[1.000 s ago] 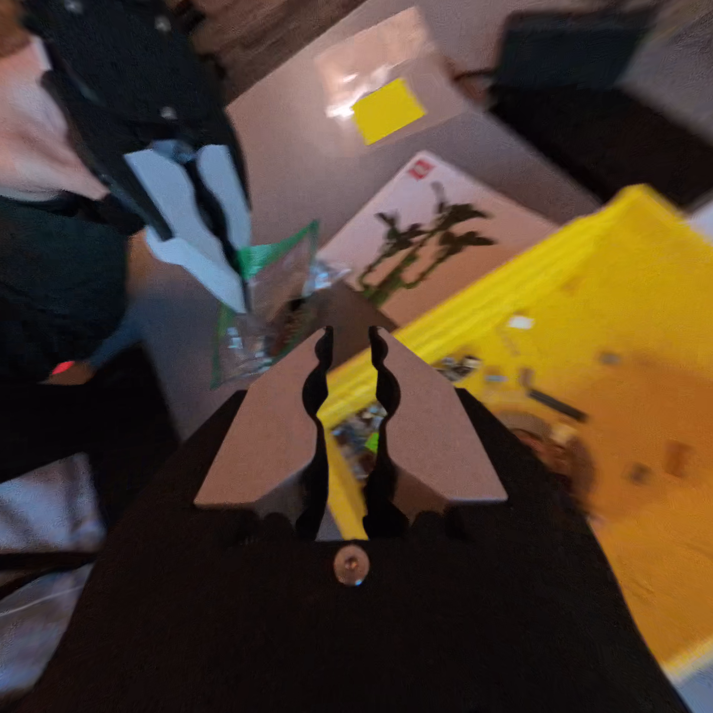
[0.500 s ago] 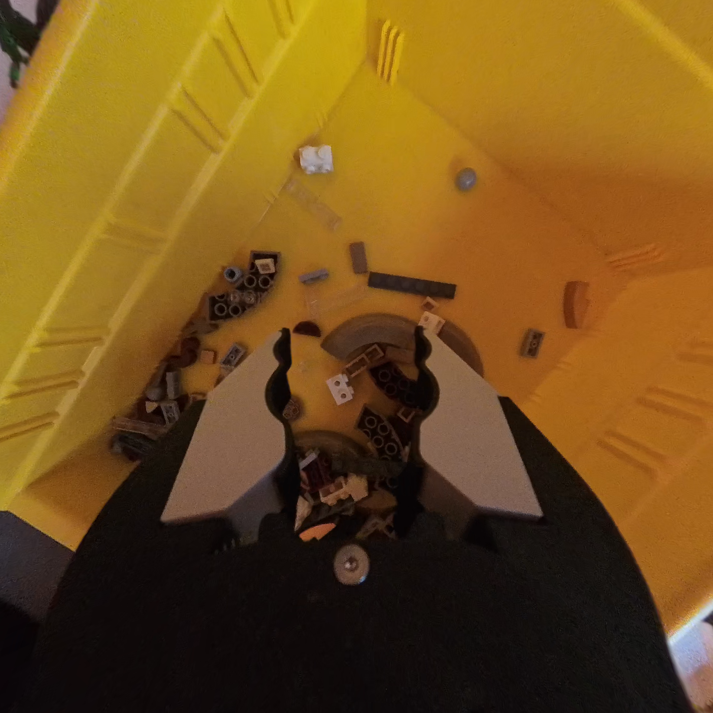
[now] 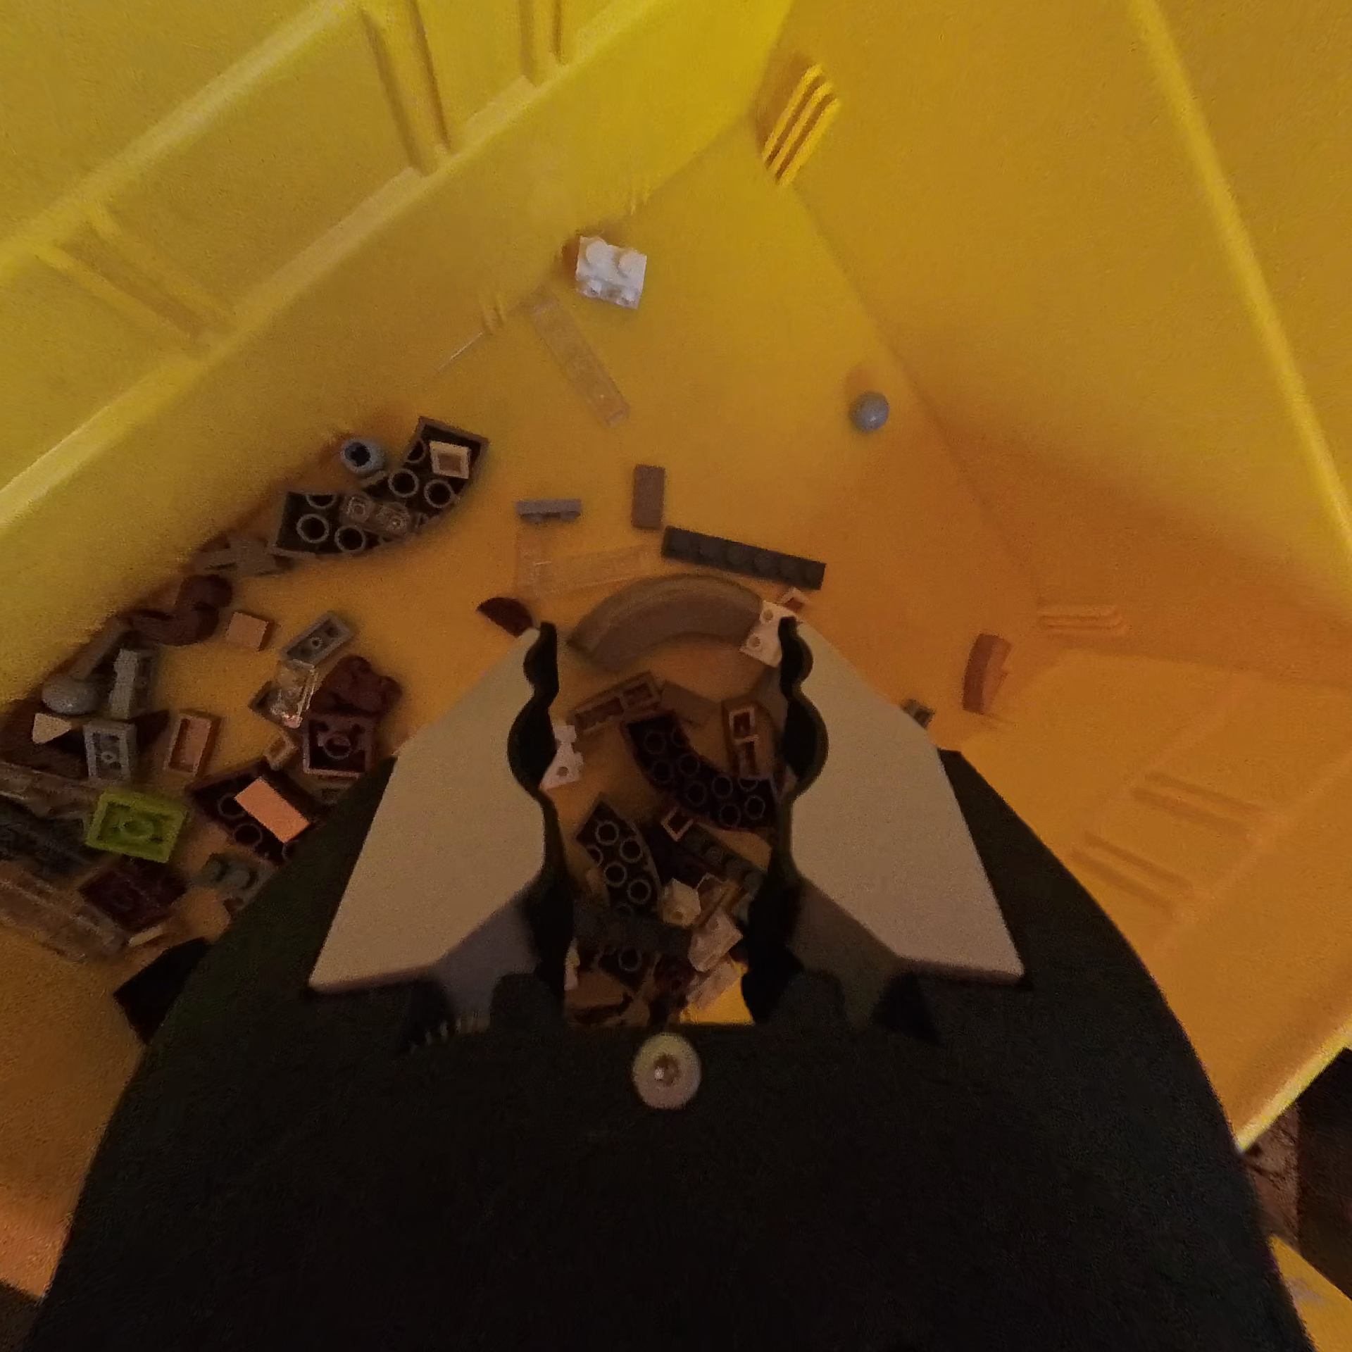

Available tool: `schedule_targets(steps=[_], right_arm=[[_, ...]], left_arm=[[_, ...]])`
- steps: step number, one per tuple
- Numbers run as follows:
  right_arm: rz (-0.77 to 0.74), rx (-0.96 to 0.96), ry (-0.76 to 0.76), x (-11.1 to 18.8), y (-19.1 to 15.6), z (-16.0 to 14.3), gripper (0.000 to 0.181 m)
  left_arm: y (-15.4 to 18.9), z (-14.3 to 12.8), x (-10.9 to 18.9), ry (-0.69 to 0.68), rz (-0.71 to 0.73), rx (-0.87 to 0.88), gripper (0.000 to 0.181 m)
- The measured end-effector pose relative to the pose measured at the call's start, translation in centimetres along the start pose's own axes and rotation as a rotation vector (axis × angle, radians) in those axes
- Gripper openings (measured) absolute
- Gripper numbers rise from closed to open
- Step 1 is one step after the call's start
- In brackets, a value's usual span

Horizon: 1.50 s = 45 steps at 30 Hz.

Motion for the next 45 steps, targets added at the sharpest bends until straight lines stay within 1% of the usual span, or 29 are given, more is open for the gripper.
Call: schedule_targets(steps=[2,6,9,10,14,20,23,25,27,29,31,32,34,36,38,40,43,45], right_arm=[[-0.009,0.008,0.022,-0.2,0.2,0.1,0.063],[0.044,-0.024,0.024,-0.4,0.6,0.0,0.06],[0.034,0.033,0.013,-0.2,0.1,0.0,0.052],[0.064,0.044,-0.011,0.0,-0.2,0.0,0.044],[0.073,0.118,-0.042,0.6,-1.0,-0.3,0.044],[0.105,0.067,-0.018,0.3,-0.4,-0.3,0.049],[0.107,0.087,0.002,0.1,-0.4,0.0,0.05],[0.132,0.104,0.014,0.1,-0.6,0.1,0.04],[0.132,0.09,0.01,0.1,-0.6,0.1,0.038],[0.168,0.028,0.007,0.4,-0.3,0.0,0.019],[0.217,-0.029,0.068,1.0,0.0,0.3,0.0],[0.21,-0.05,0.098,1.4,0.3,0.3,0.0],[0.17,-0.093,0.091,2.2,0.9,0.2,0.001],[0.16,-0.122,0.051,2.9,0.9,0.0,0.016],[0.212,-0.14,-0.015,3.1,0.2,-0.3,0.027],[0.243,-0.174,-0.057,3.0,-0.5,-0.2,0.027],[0.199,-0.192,-0.126,2.2,-0.9,-0.3,0.031],[0.228,-0.233,-0.14,1.4,-1.3,-0.2,0.035]], left_arm=[[0.0,0.0,0.0,0.0,0.0,0.0,0.0],[0.0,0.0,0.0,0.0,0.001,0.001,0.0],[-0.1,0.0,-0.1,-0.002,0.001,0.003,0.0],[-0.1,0.0,-0.1,-0.003,0.001,0.003,0.0],[0.0,0.0,-0.1,-0.004,0.003,0.002,0.0],[0.0,0.0,-0.1,-0.004,0.003,0.001,0.0],[0.0,0.1,-0.2,-0.006,0.003,0.001,0.0],[0.0,0.1,-0.2,-0.008,0.002,0.002,0.0],[0.0,0.1,-0.3,-0.01,0.001,0.002,0.0],[0.1,0.1,-0.3,-0.01,0.003,-0.002,0.0],[0.2,0.1,-0.2,-0.008,0.006,-0.007,0.0],[0.2,0.0,-0.2,-0.007,0.006,-0.006,0.0],[0.1,0.0,-0.1,-0.006,0.005,-0.004,0.0],[0.1,0.0,-0.1,-0.004,0.005,-0.003,0.0],[0.1,0.0,-0.1,-0.005,0.005,-0.005,0.0],[0.1,0.0,-0.1,-0.006,0.005,-0.006,0.0],[0.2,0.0,-0.1,-0.006,0.006,-0.005,0.0],[0.2,0.0,-0.1,-0.005,0.006,-0.007,0.0]])
Point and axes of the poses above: each gripper's, where its closed fingertips meet, x back along the fingers, z out of its top, y = z × x across the jaws, the point moved 10 cm from there along x, back along the fingers, and after that the axes turned 6 degrees about -z, right-handed, at the moved point
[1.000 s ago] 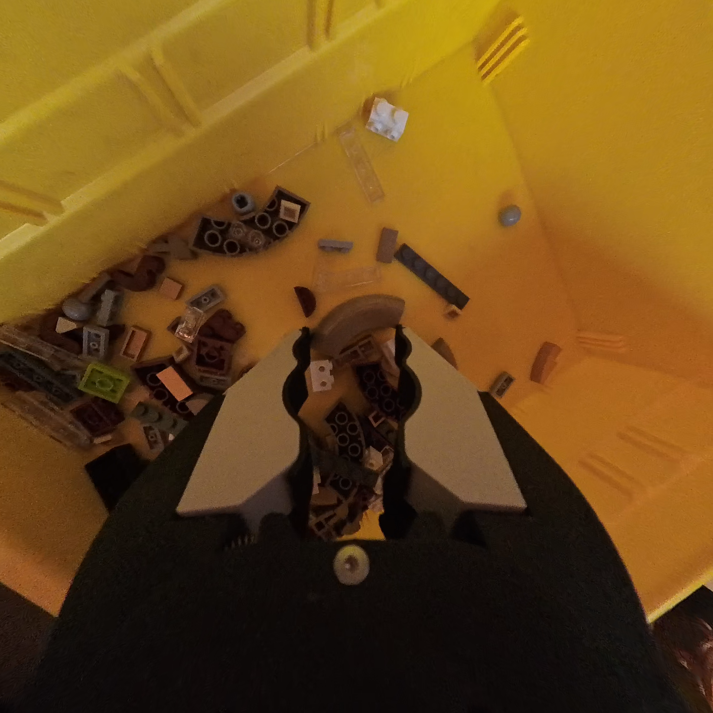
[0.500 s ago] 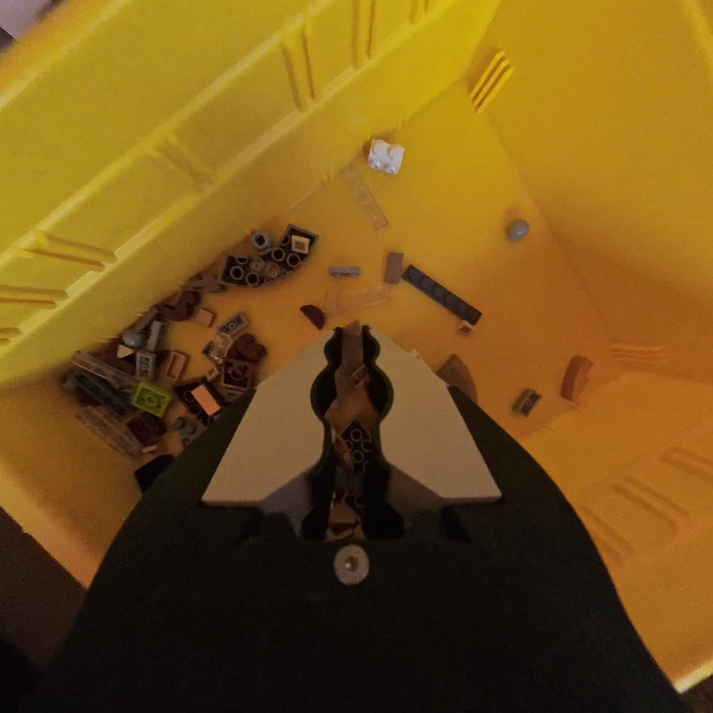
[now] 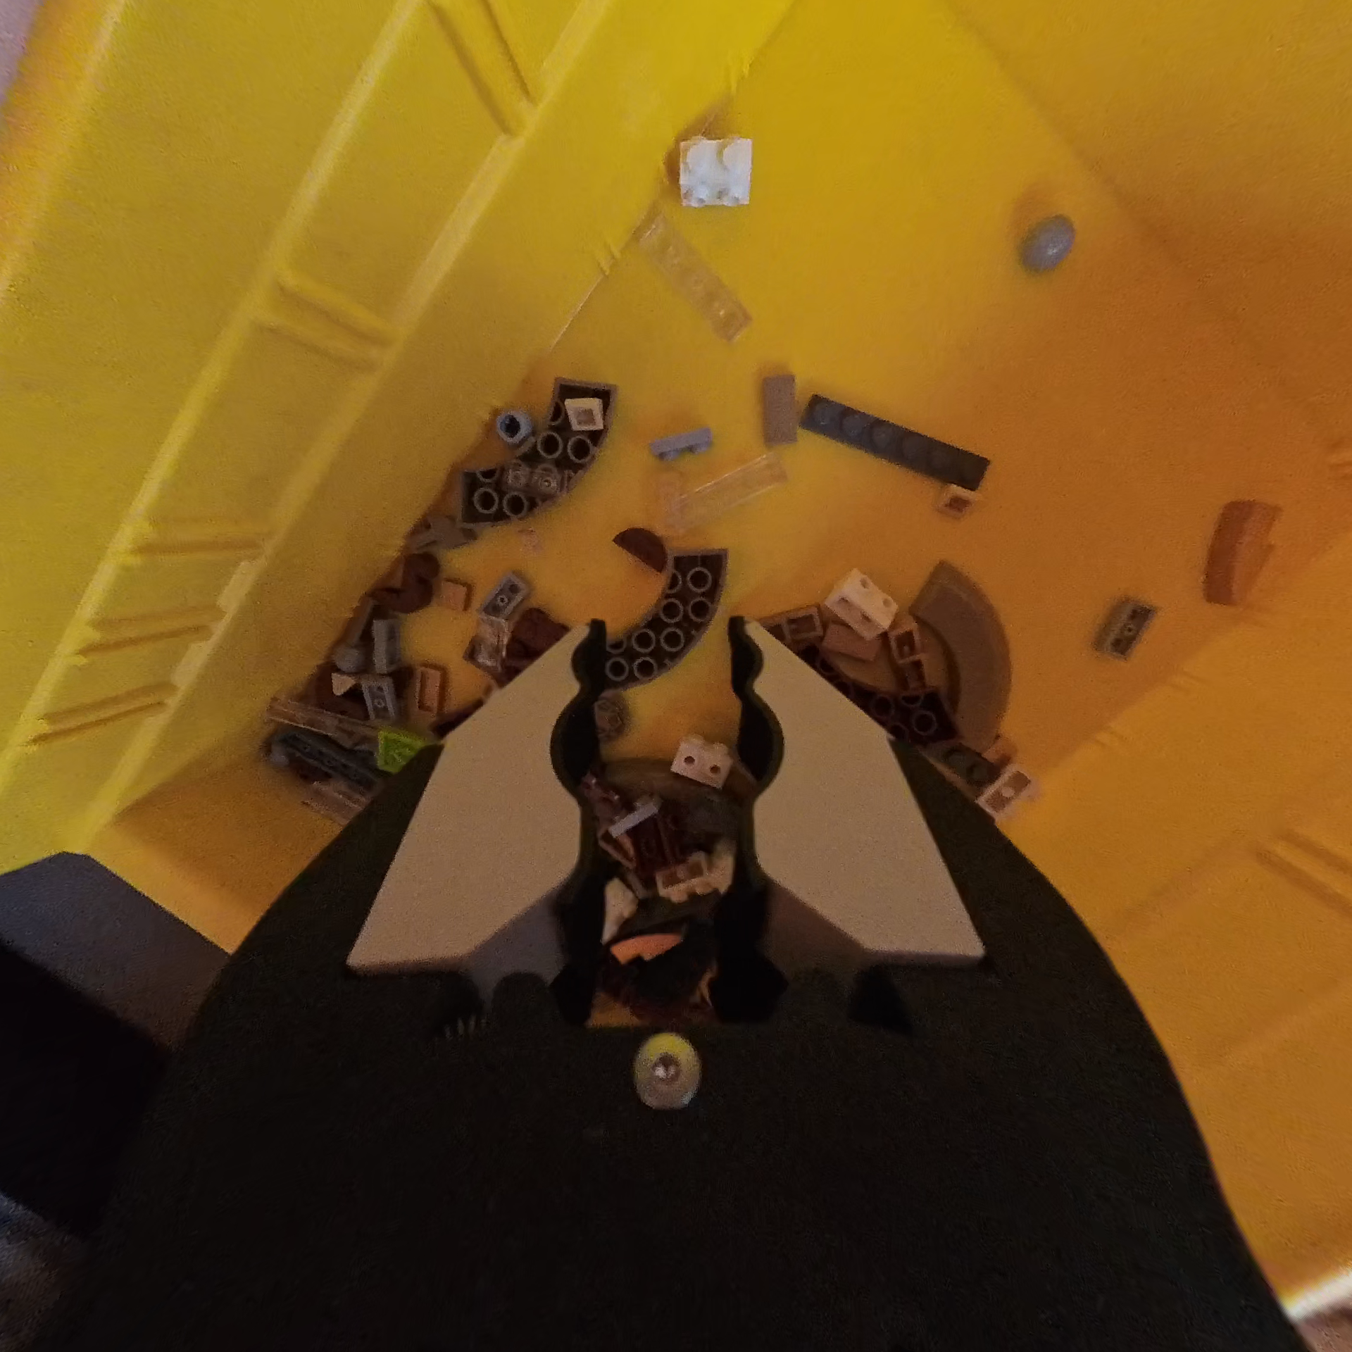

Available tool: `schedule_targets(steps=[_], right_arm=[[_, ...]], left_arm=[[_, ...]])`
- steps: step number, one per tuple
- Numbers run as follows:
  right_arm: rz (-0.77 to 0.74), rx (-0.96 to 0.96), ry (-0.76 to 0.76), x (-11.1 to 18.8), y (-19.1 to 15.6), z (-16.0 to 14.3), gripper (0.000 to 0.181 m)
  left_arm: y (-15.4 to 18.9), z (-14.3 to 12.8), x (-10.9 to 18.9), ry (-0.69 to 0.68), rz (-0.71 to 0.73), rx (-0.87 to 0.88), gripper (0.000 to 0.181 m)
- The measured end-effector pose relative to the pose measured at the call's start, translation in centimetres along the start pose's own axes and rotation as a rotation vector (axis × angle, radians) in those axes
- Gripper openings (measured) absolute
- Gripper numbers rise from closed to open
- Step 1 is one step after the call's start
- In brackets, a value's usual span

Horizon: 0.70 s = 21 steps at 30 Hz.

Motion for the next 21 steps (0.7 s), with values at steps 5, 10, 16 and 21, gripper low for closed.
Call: schedule_targets(steps=[5,10,16,21], right_arm=[[-0.054,0.079,-0.008,-0.3,-0.5,0.3,0.019],[0.084,0.126,0.285,6.4,-3.0,1.5,0.019],[0.583,0.134,0.617,10.0,-11.1,3.2,0.019],[0.507,0.145,0.448,6.7,-11.4,3.3,0.024]], left_arm=[[0.0,0.0,-0.1,-0.004,-0.002,-0.001,0.0],[-0.1,0.0,0.0,-0.001,-0.003,0.0,0.0],[-0.2,0.0,0.0,0.005,-0.004,0.007,0.0],[-0.1,0.0,0.2,0.008,-0.001,0.005,0.0]])
Point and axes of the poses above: each gripper's, where its closed fingertips meet, x back along the fingers, z out of its top, y = z × x across the jaws, the point moved 10 cm from there along x, back along the fingers, and after that the axes turned 6 degrees about -z, right-handed, at the moved point
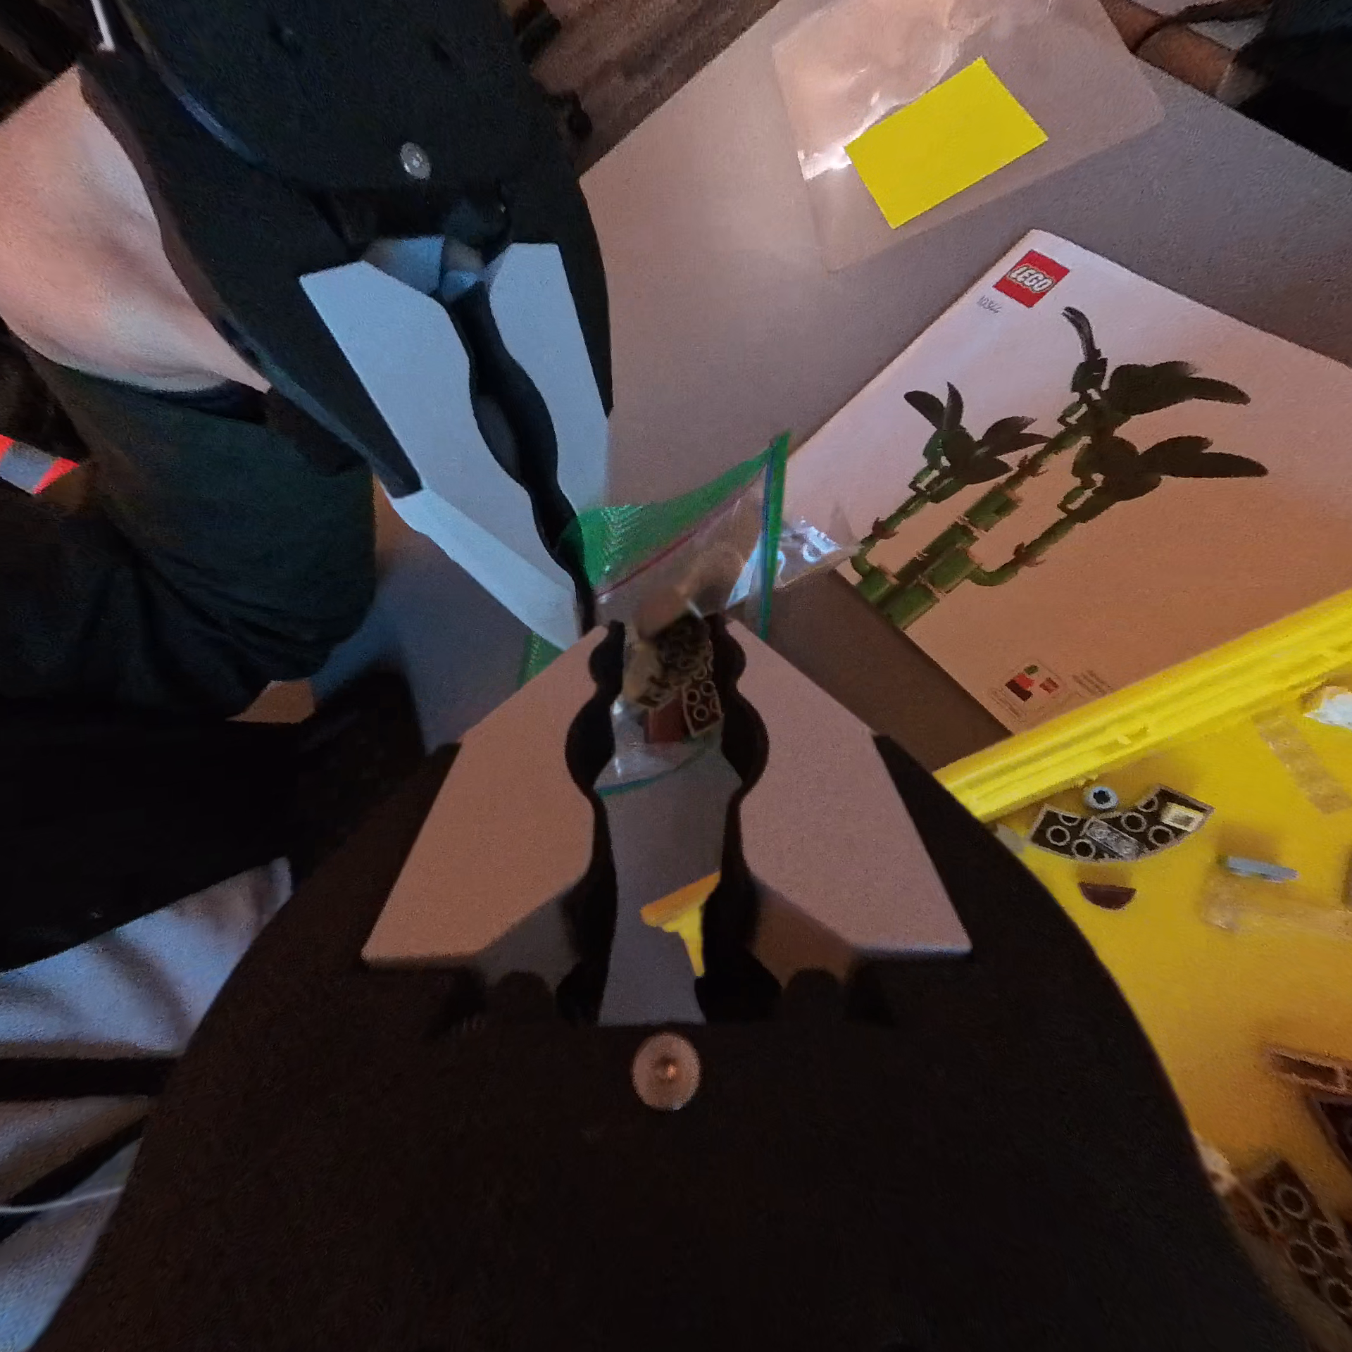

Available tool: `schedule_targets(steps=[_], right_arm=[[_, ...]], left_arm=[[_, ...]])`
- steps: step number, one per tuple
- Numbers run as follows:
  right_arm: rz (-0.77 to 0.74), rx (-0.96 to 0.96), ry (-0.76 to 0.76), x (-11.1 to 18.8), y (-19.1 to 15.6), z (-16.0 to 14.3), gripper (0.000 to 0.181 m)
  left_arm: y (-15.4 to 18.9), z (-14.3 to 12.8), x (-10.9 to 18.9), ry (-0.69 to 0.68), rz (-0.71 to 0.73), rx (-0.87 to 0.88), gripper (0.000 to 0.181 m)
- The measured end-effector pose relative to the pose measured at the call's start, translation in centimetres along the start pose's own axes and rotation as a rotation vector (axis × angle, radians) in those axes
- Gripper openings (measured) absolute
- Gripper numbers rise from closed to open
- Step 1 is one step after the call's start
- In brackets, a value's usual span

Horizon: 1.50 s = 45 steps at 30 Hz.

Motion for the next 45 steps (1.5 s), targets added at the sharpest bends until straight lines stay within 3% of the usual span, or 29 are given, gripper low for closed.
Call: schedule_targets(steps=[2,4,8,10,13,15,19,27,35,40,45], right_arm=[[-0.053,0.076,-0.012,1.2,-0.1,0.4,0.031],[-0.161,0.165,0.011,4.4,0.5,1.0,0.033],[-0.552,0.159,-0.015,11.2,5.2,-0.8,0.024],[-0.567,0.077,-0.208,11.0,7.0,-2.8,0.025],[-0.592,0.383,-0.584,7.9,8.0,-6.1,0.025],[-0.646,0.456,-0.717,6.2,9.1,-7.2,0.027],[-0.583,0.413,-0.664,4.9,10.1,-7.1,0.027],[-0.636,0.387,-0.791,3.7,12.1,-8.4,0.032],[-0.594,0.386,-0.731,3.6,11.8,-7.7,0.02],[-0.579,0.399,-0.636,5.2,9.9,-6.3,0.02],[-0.555,0.466,-0.497,7.0,5.6,-4.1,0.02]], left_arm=[[0.0,0.0,0.2,0.006,-0.001,0.001,0.0],[-0.1,-0.1,0.4,0.011,-0.001,0.003,0.0],[-0.1,-0.1,0.6,0.018,0.004,0.004,0.0],[-0.2,-0.1,0.4,0.012,0.001,0.007,0.0],[-0.1,0.0,0.1,0.0,0.001,0.003,0.0],[-0.1,0.0,0.1,-0.002,0.002,0.001,0.0],[0.0,0.0,0.1,-0.002,0.0,-0.002,0.0],[0.0,0.0,-0.1,-0.008,-0.001,-0.003,0.0],[0.0,0.0,-0.1,-0.005,0.003,-0.003,0.0],[0.0,0.0,0.0,-0.003,0.002,-0.003,0.0],[-0.1,0.1,-0.4,-0.01,-0.004,-0.002,0.0]])
Point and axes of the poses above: each gripper's, where its closed fingertips meet, x back along the fingers, z out of its top, y = z × x across the jaws, the point moved 10 cm from there along x, back along the fingers, and after that the axes turned 6 degrees about -z, right-handed, at the moved point
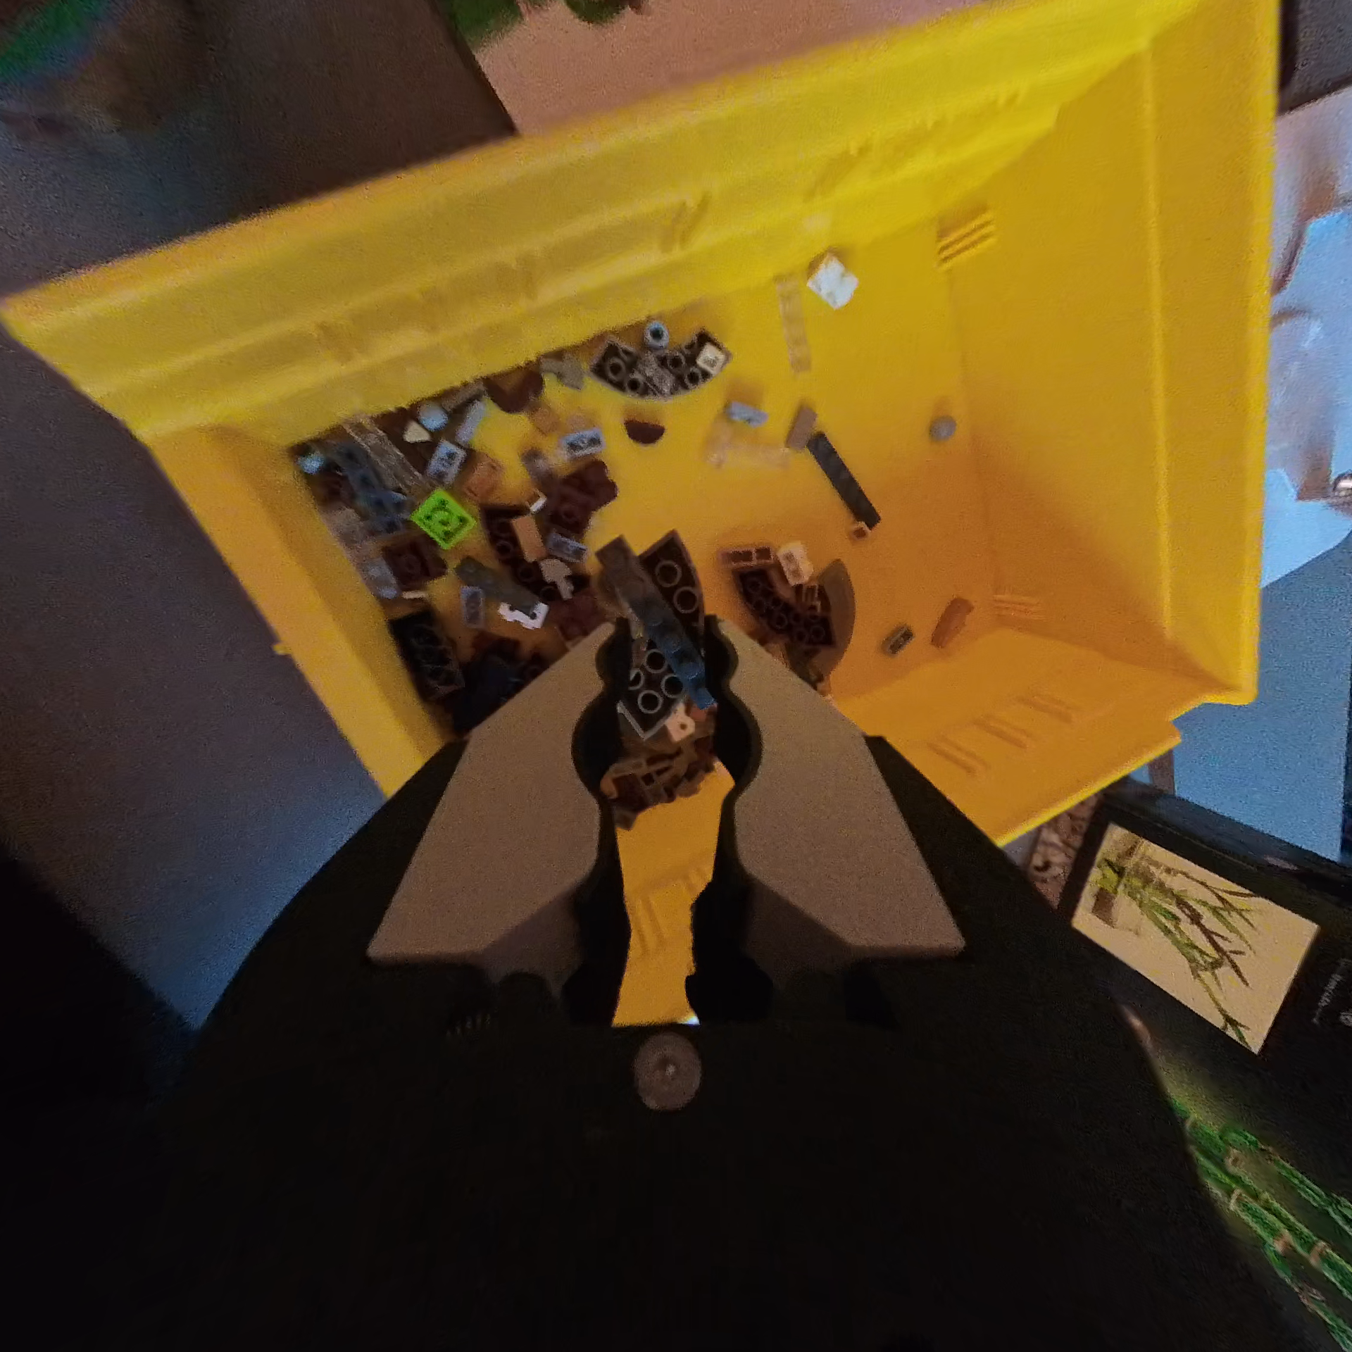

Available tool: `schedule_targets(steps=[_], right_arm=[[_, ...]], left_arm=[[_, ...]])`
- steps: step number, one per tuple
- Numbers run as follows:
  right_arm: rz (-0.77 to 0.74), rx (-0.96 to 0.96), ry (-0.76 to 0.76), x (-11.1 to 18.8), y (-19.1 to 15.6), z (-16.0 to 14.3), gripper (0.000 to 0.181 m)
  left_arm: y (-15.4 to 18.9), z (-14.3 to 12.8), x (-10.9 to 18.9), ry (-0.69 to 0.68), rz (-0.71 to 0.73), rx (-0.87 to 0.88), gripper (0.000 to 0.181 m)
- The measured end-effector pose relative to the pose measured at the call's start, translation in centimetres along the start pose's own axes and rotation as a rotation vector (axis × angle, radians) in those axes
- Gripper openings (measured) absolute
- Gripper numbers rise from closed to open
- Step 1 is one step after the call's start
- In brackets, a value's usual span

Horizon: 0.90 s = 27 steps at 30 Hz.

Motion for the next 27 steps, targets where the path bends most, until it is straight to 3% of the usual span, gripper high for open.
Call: schedule_targets(steps=[4,7,10,15,22,27], right_arm=[[0.026,0.053,0.182,3.8,-2.5,2.8,0.02],[0.12,0.071,0.305,4.6,-4.5,5.6,0.02],[0.279,-0.129,0.393,3.9,-4.7,8.6,0.019],[0.382,-0.322,0.34,1.5,-4.7,9.6,0.019],[0.439,-0.417,0.25,-1.3,-6.0,10.5,0.019],[0.432,-0.377,0.279,-0.1,-5.4,10.4,0.021]], left_arm=[[0.0,0.1,-0.6,-0.017,-0.007,0.0,0.0],[-0.1,0.2,-1.0,-0.026,-0.004,0.003,0.0],[-0.3,0.3,-1.0,-0.024,-0.006,0.015,0.0],[-0.4,0.2,-0.6,-0.002,-0.005,0.022,0.0],[-0.6,0.0,0.3,0.022,0.003,0.033,0.0],[-0.5,-0.1,0.4,0.018,0.003,0.031,0.0]])
Point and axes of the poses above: each gripper's, where its closed fingertips meet, x back along the fingers, z out of its top, y = z × x across the jaws, the point moved 10 cm from there along x, back along the fingers, and after that the axes turned 6 degrees about -z, right-handed, at the moved point
